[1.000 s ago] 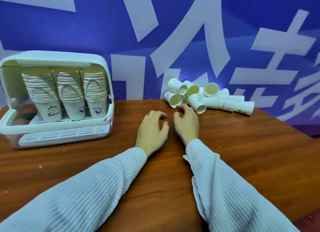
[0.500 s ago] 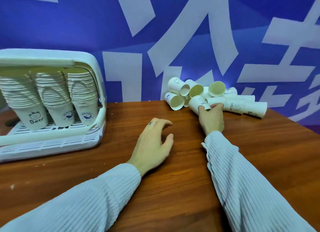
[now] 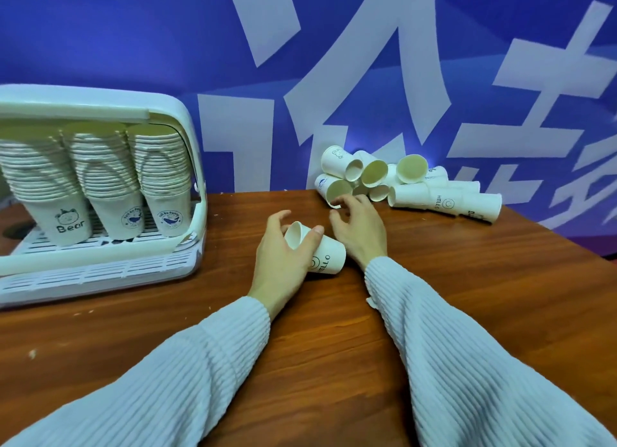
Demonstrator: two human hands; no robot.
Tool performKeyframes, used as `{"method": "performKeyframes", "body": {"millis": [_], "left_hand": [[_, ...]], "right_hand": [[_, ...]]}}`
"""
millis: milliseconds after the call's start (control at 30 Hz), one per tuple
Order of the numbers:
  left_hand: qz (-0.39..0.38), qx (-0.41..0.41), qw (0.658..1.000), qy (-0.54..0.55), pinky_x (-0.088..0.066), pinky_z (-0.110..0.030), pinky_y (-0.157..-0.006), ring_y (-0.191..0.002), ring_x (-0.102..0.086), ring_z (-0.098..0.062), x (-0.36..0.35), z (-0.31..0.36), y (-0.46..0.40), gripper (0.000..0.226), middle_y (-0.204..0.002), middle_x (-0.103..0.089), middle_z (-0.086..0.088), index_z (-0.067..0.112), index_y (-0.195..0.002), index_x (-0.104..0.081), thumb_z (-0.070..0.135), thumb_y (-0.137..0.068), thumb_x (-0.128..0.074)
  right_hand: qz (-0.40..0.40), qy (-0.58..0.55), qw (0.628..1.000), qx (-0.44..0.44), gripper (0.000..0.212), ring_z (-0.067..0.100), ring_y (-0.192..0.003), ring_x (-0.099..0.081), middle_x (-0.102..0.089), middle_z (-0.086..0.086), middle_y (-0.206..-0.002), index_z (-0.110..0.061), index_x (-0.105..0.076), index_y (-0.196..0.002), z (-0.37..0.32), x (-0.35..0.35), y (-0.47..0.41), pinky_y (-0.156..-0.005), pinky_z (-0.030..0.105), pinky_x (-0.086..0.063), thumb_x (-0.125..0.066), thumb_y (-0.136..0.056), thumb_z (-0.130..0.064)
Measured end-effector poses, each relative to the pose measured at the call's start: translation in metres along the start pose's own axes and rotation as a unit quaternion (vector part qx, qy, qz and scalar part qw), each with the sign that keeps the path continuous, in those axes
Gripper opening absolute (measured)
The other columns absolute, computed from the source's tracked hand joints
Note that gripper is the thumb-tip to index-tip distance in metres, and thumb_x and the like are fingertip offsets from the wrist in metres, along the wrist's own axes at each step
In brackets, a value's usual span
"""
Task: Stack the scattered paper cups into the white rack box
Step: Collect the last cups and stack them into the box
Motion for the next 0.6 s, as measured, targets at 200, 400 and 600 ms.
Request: {"method": "performKeyframes", "body": {"millis": [200,400,600], "left_hand": [[0.022,-0.013,1.000,0.007,-0.053,-0.034,-0.098,-0.116,-0.058,-0.013,-0.001,-0.002,-0.003,0.067,-0.125,-0.056,0.012,0.034,-0.147,-0.037,0.053,-0.090,-0.068],[0.055,-0.036,0.997,-0.048,-0.053,-0.026,-0.089,-0.117,-0.056,-0.011,0.004,0.000,-0.003,0.057,-0.131,-0.053,0.009,0.034,-0.139,-0.046,0.065,-0.092,-0.055],[0.112,-0.017,0.993,-0.028,-0.044,-0.012,-0.079,-0.110,-0.054,-0.011,0.027,0.013,0.017,0.047,-0.126,-0.053,0.004,0.027,-0.128,-0.052,0.061,-0.095,-0.056]], "right_hand": [[-0.150,0.102,0.983,-0.022,0.052,0.029,-0.154,-0.024,-0.033,0.004,-0.166,-0.035,-0.061,-0.142,0.009,-0.037,-0.037,-0.123,0.048,-0.025,-0.062,-0.094,-0.055],[-0.112,0.086,0.990,-0.006,0.051,0.031,-0.142,-0.045,-0.062,0.009,-0.143,-0.022,-0.063,-0.141,0.009,-0.034,-0.030,-0.113,0.045,-0.039,-0.061,-0.097,-0.048],[-0.012,-0.024,1.000,0.006,0.025,0.017,-0.115,-0.060,-0.074,-0.005,-0.120,-0.026,-0.077,-0.118,-0.019,-0.003,0.025,-0.088,0.030,-0.043,-0.067,-0.096,-0.034]]}}
Point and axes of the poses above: each hand's wrist, its own y-axis away from the middle knuckle, its own x-axis out of the back of the hand, z = x × y, the point moved 3 cm from there along -y, towards the middle knuckle
